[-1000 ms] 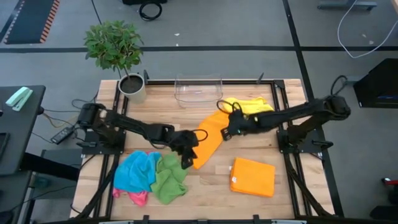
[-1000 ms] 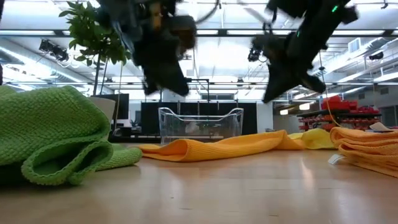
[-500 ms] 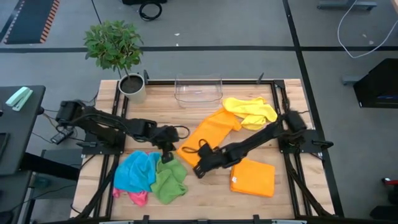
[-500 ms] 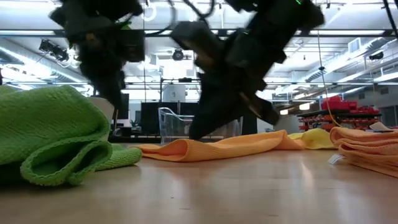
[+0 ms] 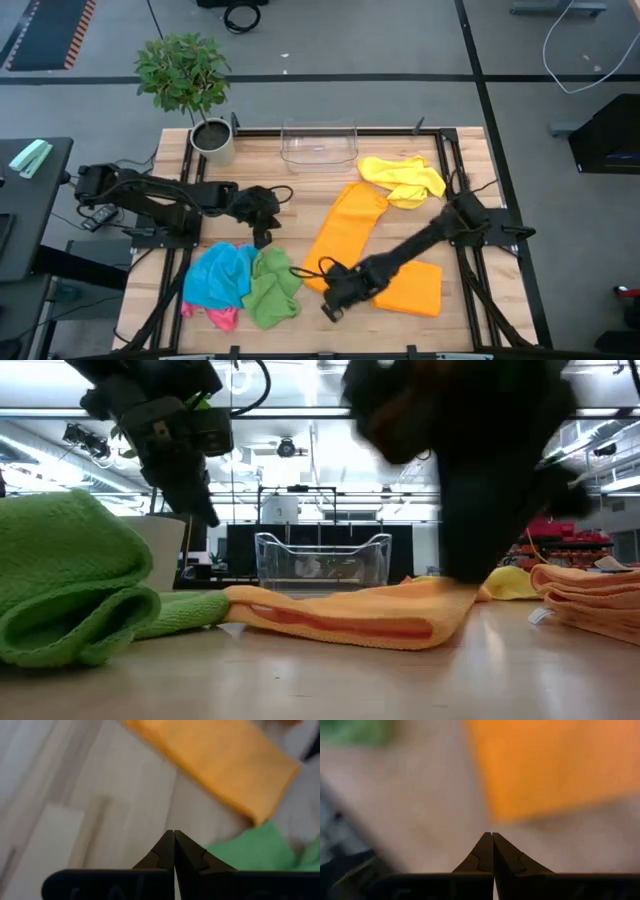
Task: Fold microfiber towels
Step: Fold the orange towel on the table
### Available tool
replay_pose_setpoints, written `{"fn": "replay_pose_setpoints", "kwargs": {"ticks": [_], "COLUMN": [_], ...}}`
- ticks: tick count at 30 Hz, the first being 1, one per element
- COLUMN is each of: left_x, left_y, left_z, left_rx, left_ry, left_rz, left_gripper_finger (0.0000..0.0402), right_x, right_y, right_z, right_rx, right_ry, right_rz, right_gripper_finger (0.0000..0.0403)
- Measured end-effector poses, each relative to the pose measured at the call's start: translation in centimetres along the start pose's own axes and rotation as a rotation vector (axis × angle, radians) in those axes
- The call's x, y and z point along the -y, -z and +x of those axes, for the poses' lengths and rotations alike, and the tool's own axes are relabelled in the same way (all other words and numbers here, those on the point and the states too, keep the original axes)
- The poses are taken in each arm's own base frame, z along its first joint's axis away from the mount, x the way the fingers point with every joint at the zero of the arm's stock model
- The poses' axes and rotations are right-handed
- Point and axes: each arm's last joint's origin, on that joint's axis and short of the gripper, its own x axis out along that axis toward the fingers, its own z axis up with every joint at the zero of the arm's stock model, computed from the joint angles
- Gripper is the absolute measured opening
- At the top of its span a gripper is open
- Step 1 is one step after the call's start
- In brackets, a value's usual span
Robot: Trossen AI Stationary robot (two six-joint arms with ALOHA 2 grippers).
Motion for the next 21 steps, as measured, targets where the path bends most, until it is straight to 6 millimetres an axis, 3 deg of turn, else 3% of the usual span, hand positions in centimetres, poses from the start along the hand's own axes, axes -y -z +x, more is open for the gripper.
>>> {"fn": "replay_pose_setpoints", "kwargs": {"ticks": [4, 7, 9, 11, 13, 17, 21], "left_x": [0.1, 0.4, 0.5, 0.6, 0.5, 0.8, 0.4], "left_y": [-0.8, -1.5, -2.0, -2.5, -2.8, -4.2, -4.2], "left_z": [0.1, 0.9, 1.9, 3.0, 4.2, 5.8, 6.2], "left_rx": [0.062, 0.107, 0.144, 0.178, 0.168, 0.121, 0.036], "left_ry": [0.103, 0.182, 0.228, 0.248, 0.247, 0.226, 0.172], "left_rz": [-0.003, -0.025, -0.073, -0.127, -0.159, -0.144, -0.133], "left_gripper_finger": [0.0004, 0.0008, 0.0007, 0.0005, 0.0005, 0.0008, 0.0004], "right_x": [-0.9, -0.4, 0.1, 0.9, 1.4, 2.1, 3.1], "right_y": [3.5, 5.6, 6.6, 6.3, 4.3, -1.2, -2.8], "right_z": [-4.1, -7.8, -10.1, -11.1, -10.5, -5.9, -1.9], "right_rx": [-0.006, 0.052, 0.158, 0.286, 0.354, 0.416, 0.395], "right_ry": [-0.043, -0.03, -0.03, -0.031, -0.061, -0.165, -0.129], "right_rz": [0.045, 0.108, 0.158, 0.193, 0.214, 0.161, 0.118], "right_gripper_finger": [0.0001, 0.0001, 0.0001, 0.0001, 0.0001, 0.0001, 0.0001]}}
